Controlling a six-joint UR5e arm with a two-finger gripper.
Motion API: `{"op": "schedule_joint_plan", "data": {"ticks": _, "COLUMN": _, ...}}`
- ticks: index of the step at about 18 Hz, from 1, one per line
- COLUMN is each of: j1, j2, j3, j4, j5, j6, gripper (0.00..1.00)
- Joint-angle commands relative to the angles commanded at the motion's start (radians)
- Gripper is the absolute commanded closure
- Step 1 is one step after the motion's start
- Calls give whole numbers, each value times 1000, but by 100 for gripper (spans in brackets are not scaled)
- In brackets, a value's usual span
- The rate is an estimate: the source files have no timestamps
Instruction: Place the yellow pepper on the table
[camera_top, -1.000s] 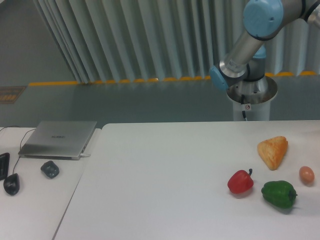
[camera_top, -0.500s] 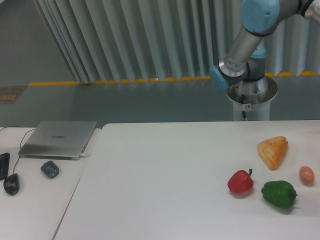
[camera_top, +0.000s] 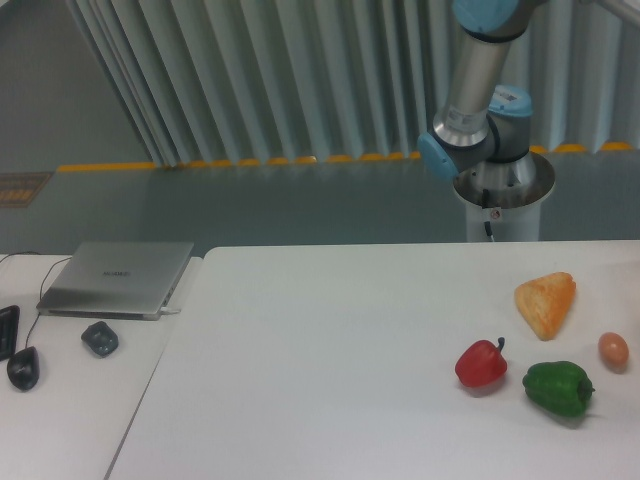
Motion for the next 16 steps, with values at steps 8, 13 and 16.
{"op": "schedule_joint_plan", "data": {"ticks": 8, "j1": -140, "j2": -63, "j3": -18, "j4": 55, "j5": 6, "j6": -322, "gripper": 54}}
{"op": "schedule_joint_plan", "data": {"ticks": 13, "j1": -177, "j2": -144, "j3": -23, "j4": 123, "j5": 86, "j6": -392, "gripper": 50}}
{"op": "schedule_joint_plan", "data": {"ticks": 16, "j1": -177, "j2": -158, "j3": -28, "j4": 123, "j5": 86, "j6": -436, "gripper": 50}}
